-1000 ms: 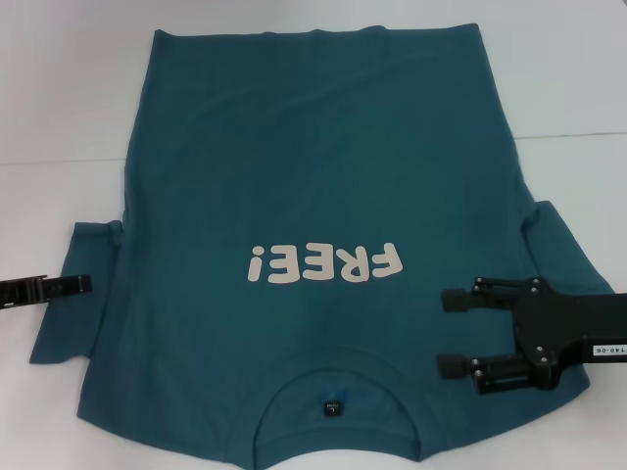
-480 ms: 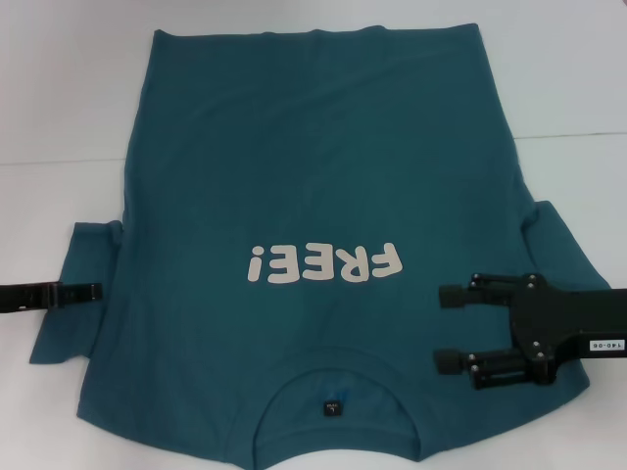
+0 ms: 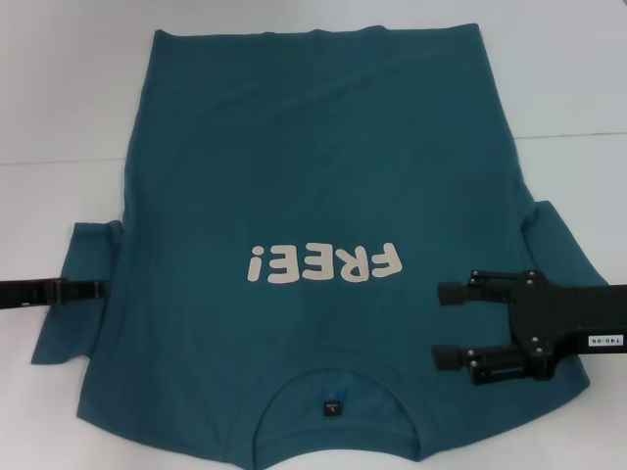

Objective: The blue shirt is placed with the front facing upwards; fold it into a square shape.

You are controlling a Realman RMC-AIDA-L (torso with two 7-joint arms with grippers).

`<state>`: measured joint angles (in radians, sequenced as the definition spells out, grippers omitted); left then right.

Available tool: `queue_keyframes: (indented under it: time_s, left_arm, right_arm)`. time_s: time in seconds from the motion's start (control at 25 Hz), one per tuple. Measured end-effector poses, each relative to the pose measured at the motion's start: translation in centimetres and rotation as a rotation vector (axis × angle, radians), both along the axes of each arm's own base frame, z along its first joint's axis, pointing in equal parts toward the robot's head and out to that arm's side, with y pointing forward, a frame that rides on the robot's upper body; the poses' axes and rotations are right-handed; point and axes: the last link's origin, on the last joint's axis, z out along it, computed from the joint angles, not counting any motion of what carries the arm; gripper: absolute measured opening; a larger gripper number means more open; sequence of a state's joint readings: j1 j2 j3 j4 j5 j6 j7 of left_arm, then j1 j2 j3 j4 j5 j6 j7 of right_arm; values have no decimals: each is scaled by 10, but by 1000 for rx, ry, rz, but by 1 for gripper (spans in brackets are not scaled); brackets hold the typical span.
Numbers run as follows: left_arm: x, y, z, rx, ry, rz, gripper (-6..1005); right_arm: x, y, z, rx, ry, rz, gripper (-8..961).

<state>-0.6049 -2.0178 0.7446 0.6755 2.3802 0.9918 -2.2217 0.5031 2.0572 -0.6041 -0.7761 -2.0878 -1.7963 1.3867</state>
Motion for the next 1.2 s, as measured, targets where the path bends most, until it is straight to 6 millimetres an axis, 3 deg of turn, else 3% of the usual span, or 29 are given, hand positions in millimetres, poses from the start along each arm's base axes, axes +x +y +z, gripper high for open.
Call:
queue_keyframes:
  time_s: [0.28,0.6,1.0,1.2]
  left_arm:
    - [-9,1,12,67,32,15,857]
    - [-7,3,-3,33,24,25,855]
    - [-6,3,-7,15,15,29,853]
    - [-5,1,-9,1,7,25,687]
  right_arm:
    - [0,0,0,1,-1,1,903]
    - [-1,2,1,0,-2,-5,904]
    - [-2,5,1,2,-8,-4,902]
    - [-2,5,2,0,-9,-12,903]
